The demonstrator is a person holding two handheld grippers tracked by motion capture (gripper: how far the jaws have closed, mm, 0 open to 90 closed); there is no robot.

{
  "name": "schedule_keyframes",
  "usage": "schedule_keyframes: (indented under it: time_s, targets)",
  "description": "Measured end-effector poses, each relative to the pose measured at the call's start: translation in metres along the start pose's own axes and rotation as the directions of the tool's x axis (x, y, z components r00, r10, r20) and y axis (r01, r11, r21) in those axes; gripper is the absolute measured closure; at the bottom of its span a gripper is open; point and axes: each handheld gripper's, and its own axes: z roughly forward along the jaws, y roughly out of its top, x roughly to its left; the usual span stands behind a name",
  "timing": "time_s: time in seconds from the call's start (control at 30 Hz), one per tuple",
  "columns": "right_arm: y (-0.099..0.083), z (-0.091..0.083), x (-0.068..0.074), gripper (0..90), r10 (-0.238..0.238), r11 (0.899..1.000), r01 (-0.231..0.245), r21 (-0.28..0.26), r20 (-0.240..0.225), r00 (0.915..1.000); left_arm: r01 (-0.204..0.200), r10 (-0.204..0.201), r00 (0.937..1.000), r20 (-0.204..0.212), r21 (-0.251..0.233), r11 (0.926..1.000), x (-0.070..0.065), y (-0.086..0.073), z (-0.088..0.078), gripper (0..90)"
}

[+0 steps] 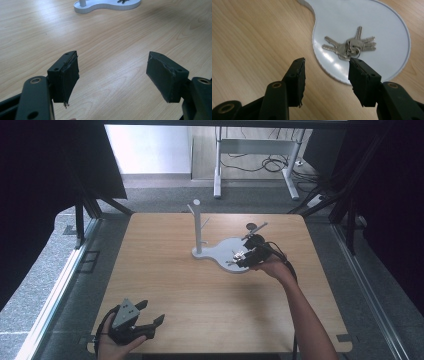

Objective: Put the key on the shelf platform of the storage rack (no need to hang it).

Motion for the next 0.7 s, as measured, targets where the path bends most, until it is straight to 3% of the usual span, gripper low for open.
schedule_keyframes:
  time_s: [0.33,0.7]
  targets:
    - [-0.068,-0.026,0.013,46.7,0.015,0.996,-0.012,-0.092,0.033,0.9993,-0.006,0.006,1.0000,0.000,0.009,0.9999,-0.002,0.000,0.003,26.3]
    - [-0.147,-0.036,0.024,46.6,0.066,0.985,-0.057,-0.161,0.050,0.9966,-0.011,0.011,0.9999,0.003,0.019,0.9997,-0.005,0.000,0.007,26.3]
